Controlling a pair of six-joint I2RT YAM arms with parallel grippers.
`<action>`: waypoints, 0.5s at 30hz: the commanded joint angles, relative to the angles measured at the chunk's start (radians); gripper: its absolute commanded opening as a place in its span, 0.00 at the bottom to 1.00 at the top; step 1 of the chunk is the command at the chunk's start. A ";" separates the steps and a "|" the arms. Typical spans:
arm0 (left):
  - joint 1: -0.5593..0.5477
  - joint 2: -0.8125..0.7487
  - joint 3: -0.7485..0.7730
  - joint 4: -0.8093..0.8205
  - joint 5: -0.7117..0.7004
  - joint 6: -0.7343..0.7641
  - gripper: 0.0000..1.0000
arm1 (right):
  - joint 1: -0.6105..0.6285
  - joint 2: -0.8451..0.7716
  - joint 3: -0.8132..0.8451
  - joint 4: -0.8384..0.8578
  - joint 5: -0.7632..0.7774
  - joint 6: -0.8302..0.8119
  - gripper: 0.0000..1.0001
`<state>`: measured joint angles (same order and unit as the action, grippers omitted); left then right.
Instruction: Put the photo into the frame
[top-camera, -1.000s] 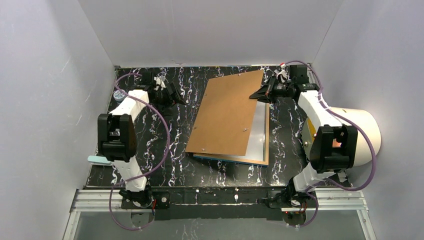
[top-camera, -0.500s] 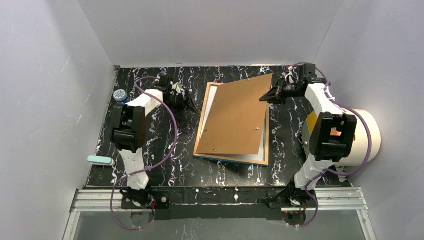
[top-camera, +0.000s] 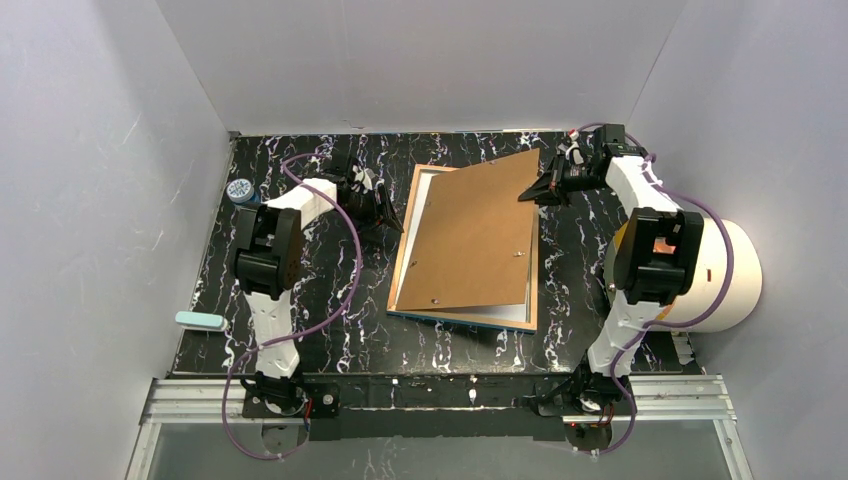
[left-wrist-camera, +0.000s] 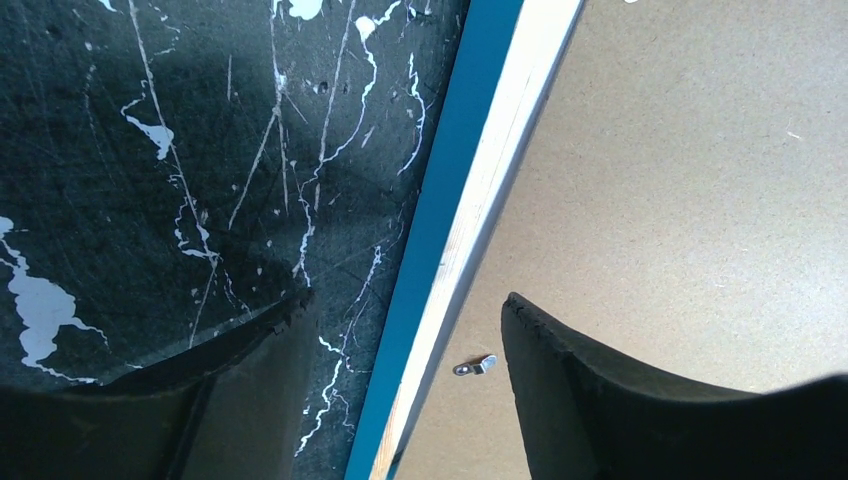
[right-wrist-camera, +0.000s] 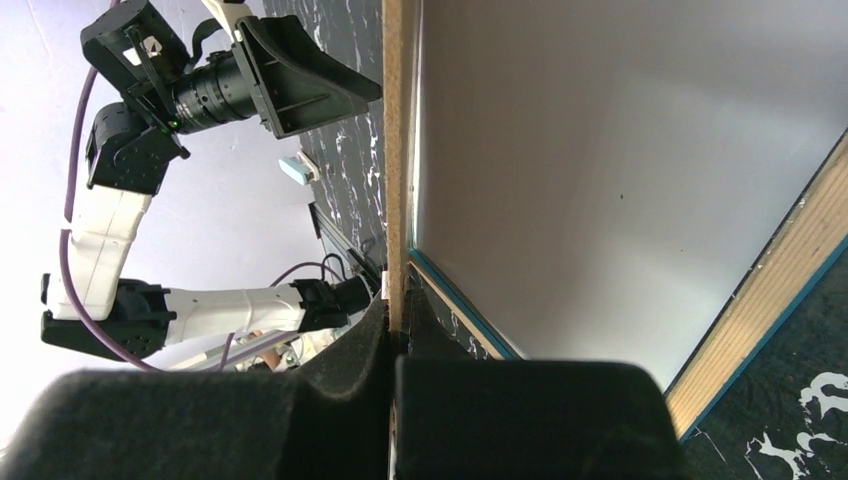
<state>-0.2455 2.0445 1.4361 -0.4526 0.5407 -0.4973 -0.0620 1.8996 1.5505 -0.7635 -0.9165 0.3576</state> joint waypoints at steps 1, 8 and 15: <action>-0.013 0.017 0.028 -0.019 0.011 0.025 0.63 | -0.007 0.017 0.045 0.017 -0.048 -0.032 0.01; -0.027 0.045 0.032 -0.018 0.001 0.029 0.61 | -0.007 0.067 0.084 0.038 -0.054 -0.052 0.01; -0.034 0.063 0.036 -0.020 -0.011 0.037 0.56 | -0.007 0.088 0.125 0.045 -0.077 -0.059 0.01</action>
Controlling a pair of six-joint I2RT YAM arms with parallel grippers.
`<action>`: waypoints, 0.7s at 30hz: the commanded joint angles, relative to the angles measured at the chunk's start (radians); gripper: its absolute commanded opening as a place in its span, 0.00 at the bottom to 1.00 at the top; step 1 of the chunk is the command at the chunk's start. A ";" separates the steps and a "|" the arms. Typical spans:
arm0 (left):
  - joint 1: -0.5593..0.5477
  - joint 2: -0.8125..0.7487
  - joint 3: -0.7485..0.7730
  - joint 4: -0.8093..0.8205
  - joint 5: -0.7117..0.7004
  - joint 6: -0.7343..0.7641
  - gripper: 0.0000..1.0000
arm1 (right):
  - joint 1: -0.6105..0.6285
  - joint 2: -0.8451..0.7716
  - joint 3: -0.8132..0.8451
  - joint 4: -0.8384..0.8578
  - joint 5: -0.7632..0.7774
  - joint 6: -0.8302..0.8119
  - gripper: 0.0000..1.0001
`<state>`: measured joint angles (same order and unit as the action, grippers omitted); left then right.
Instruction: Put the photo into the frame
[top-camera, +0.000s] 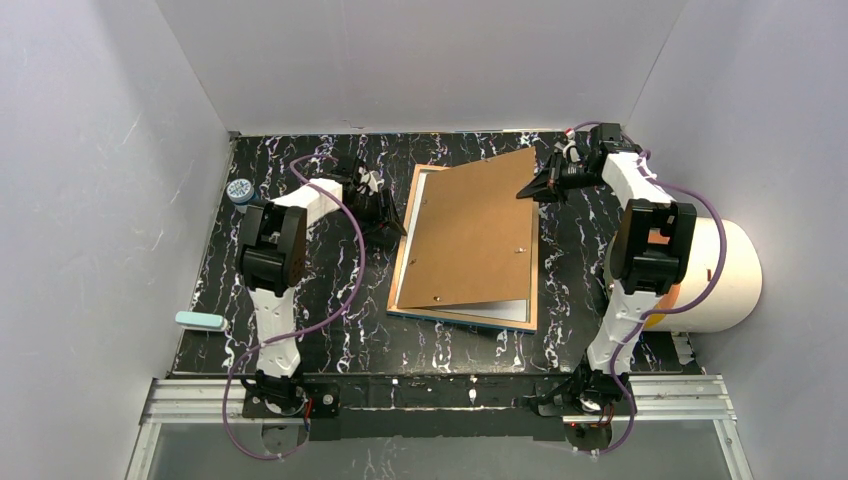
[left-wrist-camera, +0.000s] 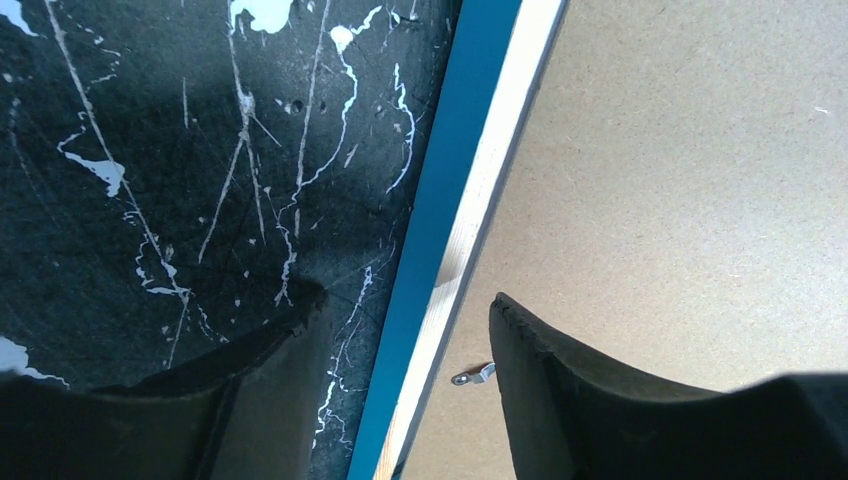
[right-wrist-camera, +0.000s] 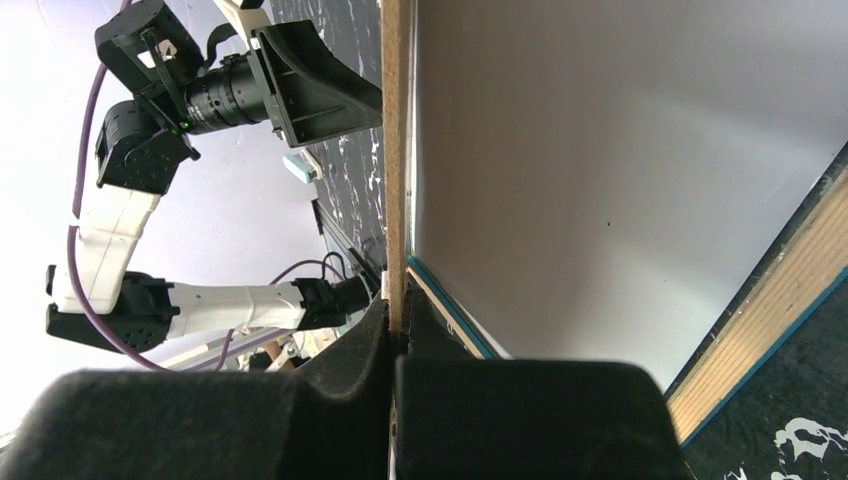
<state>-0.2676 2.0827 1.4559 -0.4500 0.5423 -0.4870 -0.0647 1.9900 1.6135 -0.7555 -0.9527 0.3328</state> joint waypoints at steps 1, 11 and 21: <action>-0.013 0.027 0.018 -0.024 -0.015 0.028 0.54 | -0.003 -0.004 0.064 0.044 -0.046 -0.033 0.01; -0.018 0.050 0.034 -0.040 -0.033 0.040 0.35 | -0.004 -0.001 0.054 0.103 -0.070 -0.026 0.01; -0.027 0.058 0.036 -0.046 -0.048 0.039 0.33 | 0.004 0.017 0.029 0.113 -0.088 -0.023 0.01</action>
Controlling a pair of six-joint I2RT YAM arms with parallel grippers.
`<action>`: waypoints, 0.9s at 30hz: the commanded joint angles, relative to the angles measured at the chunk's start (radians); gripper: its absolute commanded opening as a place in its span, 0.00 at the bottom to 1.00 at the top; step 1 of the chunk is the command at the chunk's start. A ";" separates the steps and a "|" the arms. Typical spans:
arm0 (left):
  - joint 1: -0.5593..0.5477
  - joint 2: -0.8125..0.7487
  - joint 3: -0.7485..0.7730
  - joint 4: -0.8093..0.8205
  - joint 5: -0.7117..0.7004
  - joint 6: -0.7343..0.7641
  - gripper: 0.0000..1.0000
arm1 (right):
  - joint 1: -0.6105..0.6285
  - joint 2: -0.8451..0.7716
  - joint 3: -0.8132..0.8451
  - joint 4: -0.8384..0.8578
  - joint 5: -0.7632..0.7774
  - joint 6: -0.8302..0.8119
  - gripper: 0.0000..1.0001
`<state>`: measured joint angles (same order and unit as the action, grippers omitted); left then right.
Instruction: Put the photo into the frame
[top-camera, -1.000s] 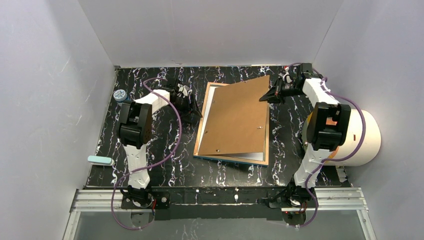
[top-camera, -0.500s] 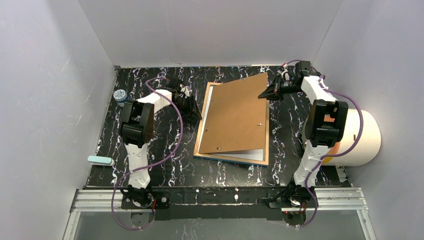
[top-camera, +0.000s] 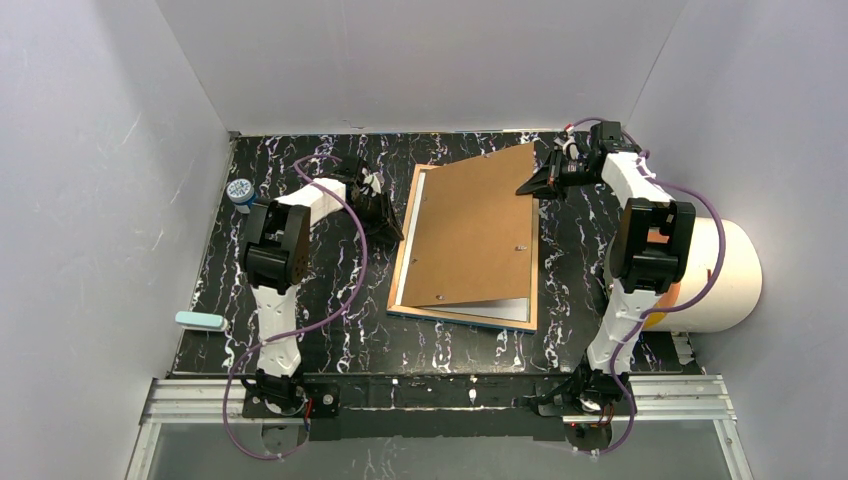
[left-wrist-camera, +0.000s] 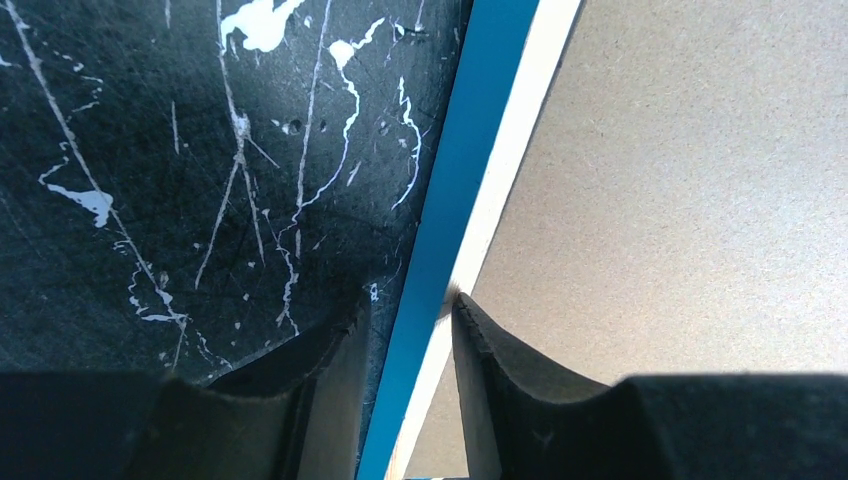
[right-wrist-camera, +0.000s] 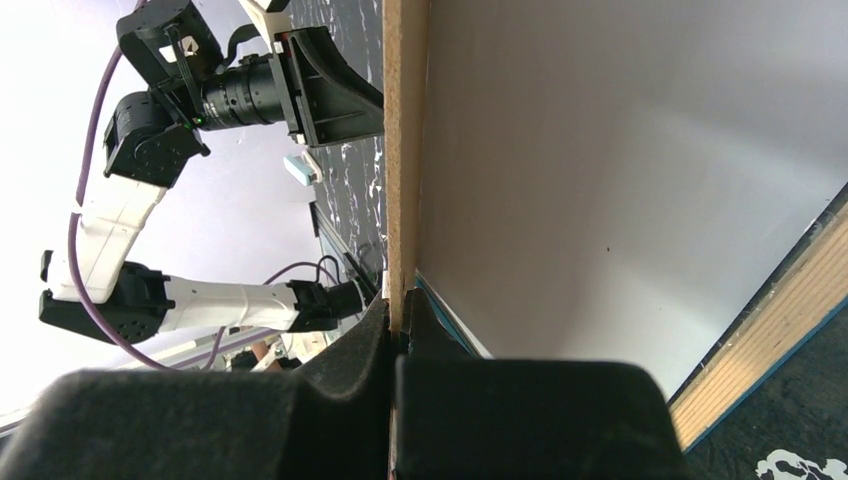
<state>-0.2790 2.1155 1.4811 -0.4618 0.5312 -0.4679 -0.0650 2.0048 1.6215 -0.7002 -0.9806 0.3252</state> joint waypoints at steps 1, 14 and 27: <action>-0.015 0.024 0.011 -0.034 -0.038 0.020 0.33 | 0.009 -0.002 0.010 0.063 -0.066 -0.012 0.01; -0.018 0.020 0.007 -0.036 -0.051 0.010 0.33 | 0.017 -0.038 -0.094 0.161 -0.044 0.080 0.17; -0.025 0.017 -0.010 -0.036 -0.080 0.007 0.33 | 0.034 -0.021 -0.068 0.097 -0.011 0.061 0.32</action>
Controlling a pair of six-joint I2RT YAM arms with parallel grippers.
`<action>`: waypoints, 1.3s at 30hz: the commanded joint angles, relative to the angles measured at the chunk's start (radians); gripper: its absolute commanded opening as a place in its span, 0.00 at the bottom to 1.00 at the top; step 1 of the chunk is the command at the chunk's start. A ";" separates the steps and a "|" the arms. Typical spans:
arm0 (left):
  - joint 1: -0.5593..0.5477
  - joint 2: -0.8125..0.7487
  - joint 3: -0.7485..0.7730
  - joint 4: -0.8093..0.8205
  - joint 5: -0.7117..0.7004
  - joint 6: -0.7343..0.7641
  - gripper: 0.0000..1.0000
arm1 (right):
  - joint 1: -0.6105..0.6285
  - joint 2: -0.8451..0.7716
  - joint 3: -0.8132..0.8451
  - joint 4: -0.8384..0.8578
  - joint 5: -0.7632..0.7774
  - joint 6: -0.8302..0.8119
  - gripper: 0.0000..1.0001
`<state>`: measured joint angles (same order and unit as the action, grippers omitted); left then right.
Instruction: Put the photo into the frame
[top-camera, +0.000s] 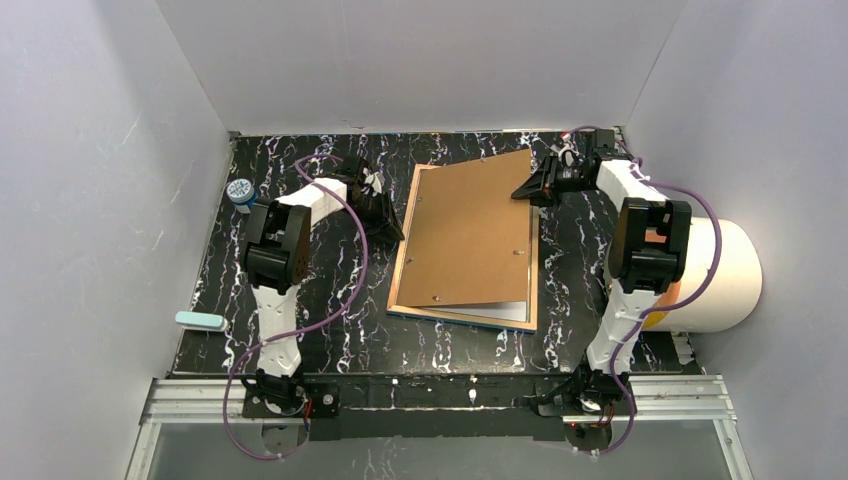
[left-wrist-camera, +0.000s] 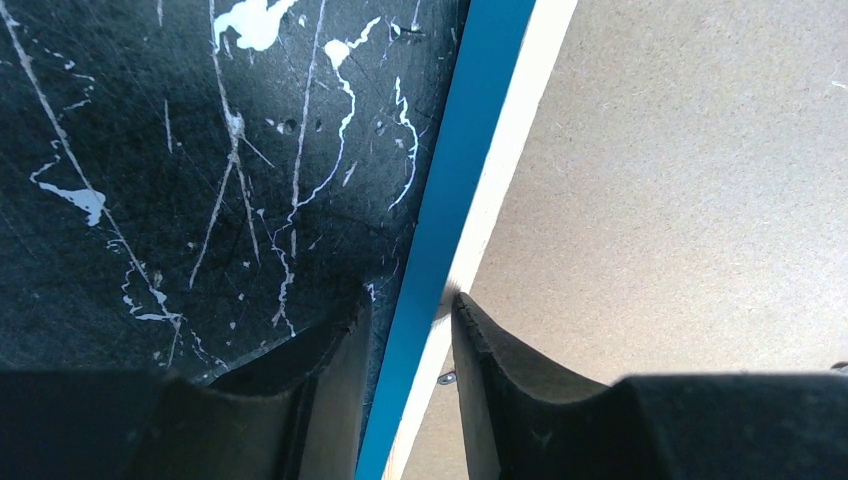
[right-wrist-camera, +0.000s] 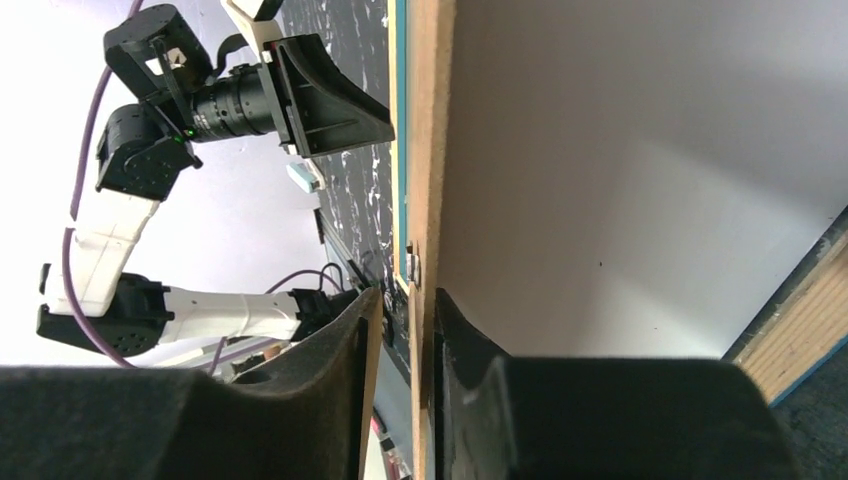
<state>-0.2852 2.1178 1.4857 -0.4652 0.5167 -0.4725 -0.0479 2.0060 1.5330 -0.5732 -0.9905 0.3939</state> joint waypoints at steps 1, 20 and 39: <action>-0.019 0.013 -0.018 -0.034 -0.079 0.010 0.34 | 0.017 -0.027 0.021 -0.035 0.009 -0.008 0.35; -0.020 0.010 -0.018 -0.048 -0.091 0.003 0.43 | 0.017 -0.060 0.048 -0.209 0.404 -0.105 0.78; -0.019 0.012 -0.002 -0.068 -0.098 0.018 0.48 | 0.031 -0.028 0.071 -0.236 0.556 -0.084 0.75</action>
<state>-0.2943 2.1151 1.4910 -0.4641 0.5030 -0.4927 -0.0246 2.0037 1.5475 -0.7673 -0.5411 0.3202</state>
